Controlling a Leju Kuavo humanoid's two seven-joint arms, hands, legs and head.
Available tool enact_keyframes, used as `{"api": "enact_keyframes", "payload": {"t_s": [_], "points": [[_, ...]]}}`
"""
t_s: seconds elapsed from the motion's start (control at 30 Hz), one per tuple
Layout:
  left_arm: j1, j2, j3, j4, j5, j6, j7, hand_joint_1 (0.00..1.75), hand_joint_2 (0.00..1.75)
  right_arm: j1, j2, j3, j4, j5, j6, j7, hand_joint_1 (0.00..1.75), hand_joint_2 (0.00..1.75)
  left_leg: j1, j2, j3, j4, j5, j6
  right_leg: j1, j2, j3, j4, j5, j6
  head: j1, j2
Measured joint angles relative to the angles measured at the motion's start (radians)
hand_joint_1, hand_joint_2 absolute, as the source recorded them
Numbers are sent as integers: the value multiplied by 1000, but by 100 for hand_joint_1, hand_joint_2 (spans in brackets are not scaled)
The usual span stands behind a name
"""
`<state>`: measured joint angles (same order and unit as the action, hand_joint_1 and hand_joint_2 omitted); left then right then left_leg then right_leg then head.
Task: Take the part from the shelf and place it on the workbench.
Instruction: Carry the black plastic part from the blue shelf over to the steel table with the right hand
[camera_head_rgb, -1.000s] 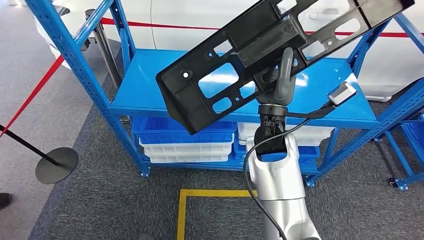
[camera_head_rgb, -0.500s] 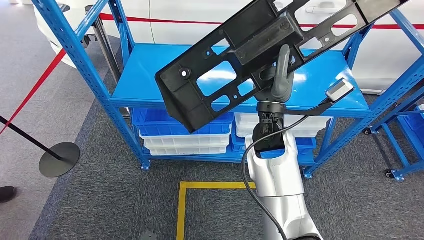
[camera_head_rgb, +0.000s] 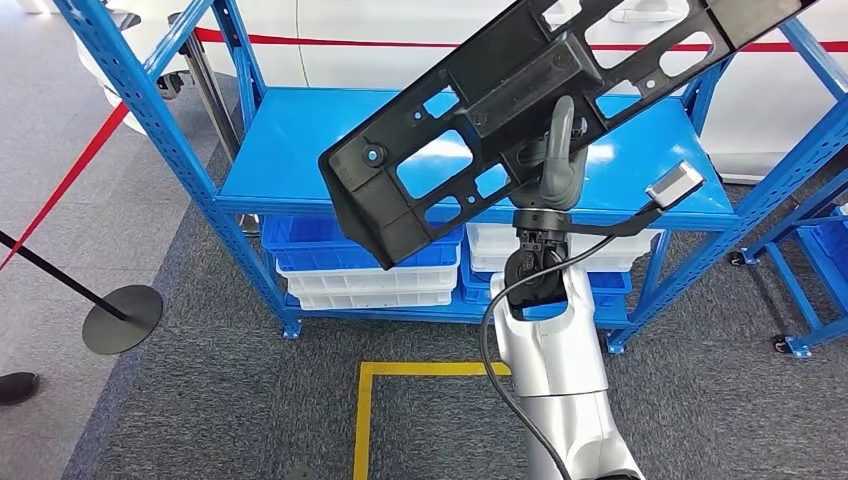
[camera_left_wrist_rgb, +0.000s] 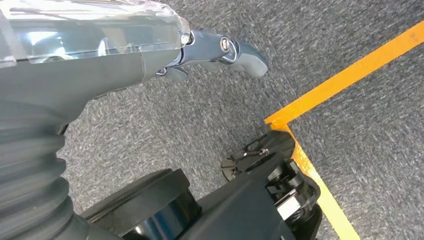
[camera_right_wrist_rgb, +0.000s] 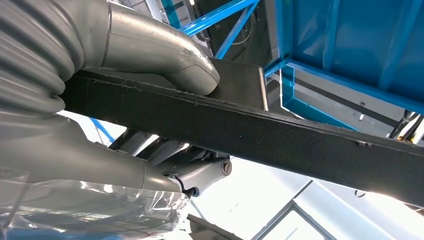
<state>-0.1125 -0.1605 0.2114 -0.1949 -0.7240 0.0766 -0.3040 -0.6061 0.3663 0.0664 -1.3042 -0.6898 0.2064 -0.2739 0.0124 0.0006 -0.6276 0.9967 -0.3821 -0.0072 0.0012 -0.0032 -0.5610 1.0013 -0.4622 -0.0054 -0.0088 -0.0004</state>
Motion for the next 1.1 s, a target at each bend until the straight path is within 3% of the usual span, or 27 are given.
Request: {"api": "enact_keyframes", "payload": {"t_s": [1.1], "points": [[9,3,1,0,-25,-13,14,0,175,48,-8,-29,-17,46,25,-10,175,175,0,0,-3,1,0,0,-1,0,-2,0,1,1,0,0]]}}
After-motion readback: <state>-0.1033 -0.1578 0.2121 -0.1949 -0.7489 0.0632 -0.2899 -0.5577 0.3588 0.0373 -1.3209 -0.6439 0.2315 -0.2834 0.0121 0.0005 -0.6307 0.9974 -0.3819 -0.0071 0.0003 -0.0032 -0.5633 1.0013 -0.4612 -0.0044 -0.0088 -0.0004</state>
